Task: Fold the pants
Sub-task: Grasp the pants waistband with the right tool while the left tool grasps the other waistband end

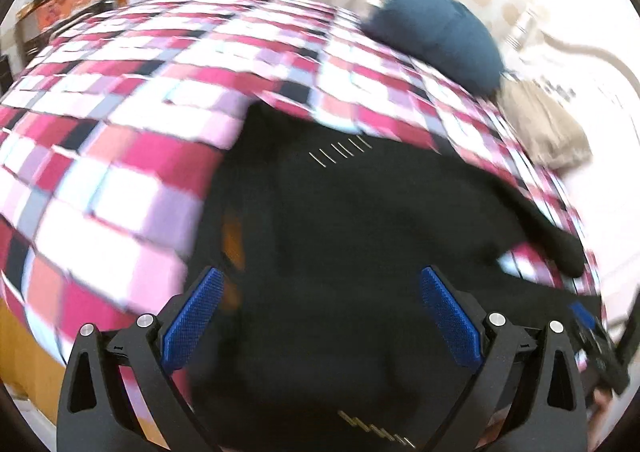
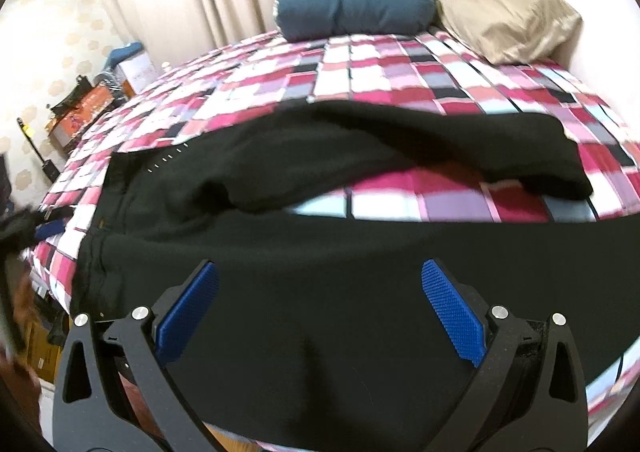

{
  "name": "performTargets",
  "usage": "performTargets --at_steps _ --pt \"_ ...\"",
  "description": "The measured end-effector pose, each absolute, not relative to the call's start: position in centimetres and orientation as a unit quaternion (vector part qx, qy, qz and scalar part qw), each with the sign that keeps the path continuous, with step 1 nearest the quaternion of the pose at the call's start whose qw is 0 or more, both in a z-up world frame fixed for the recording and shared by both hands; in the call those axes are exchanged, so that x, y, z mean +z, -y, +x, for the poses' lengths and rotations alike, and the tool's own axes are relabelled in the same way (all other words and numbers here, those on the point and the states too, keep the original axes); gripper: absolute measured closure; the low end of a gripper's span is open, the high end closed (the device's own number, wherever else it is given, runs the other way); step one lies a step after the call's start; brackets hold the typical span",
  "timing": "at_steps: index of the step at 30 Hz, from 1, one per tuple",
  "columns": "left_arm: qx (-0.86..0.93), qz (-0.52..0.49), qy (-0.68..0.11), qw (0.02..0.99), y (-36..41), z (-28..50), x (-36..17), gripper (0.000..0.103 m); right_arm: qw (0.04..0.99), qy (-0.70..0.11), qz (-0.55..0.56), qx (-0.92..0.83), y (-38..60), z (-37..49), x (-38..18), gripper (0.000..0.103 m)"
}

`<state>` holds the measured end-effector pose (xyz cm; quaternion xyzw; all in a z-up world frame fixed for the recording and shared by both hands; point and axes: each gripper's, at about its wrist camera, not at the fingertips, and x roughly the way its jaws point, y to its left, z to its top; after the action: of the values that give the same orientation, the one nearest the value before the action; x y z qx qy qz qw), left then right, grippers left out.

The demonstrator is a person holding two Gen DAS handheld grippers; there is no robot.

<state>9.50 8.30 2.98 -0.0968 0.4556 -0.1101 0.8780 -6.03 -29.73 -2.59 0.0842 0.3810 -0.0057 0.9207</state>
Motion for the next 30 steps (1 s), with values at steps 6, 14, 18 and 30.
performTargets --at_steps 6,14,18,30 --pt "-0.112 -0.158 -0.492 0.849 -12.7 19.4 0.1 0.005 0.921 -0.382 0.078 0.028 28.9 -2.9 -1.9 0.002" --pt "-0.167 -0.067 -0.524 0.833 -9.5 25.4 -2.9 0.005 0.911 -0.399 0.038 0.103 28.7 4.6 -1.1 0.002" --pt "-0.169 -0.024 -0.550 0.817 -8.8 26.0 -4.8 0.005 0.894 -0.419 0.009 0.159 30.0 11.6 -0.1 0.002" --pt "-0.164 0.002 -0.557 0.814 -8.2 28.0 -4.8 0.015 0.789 -0.572 -0.023 0.220 31.0 26.9 -5.6 0.033"
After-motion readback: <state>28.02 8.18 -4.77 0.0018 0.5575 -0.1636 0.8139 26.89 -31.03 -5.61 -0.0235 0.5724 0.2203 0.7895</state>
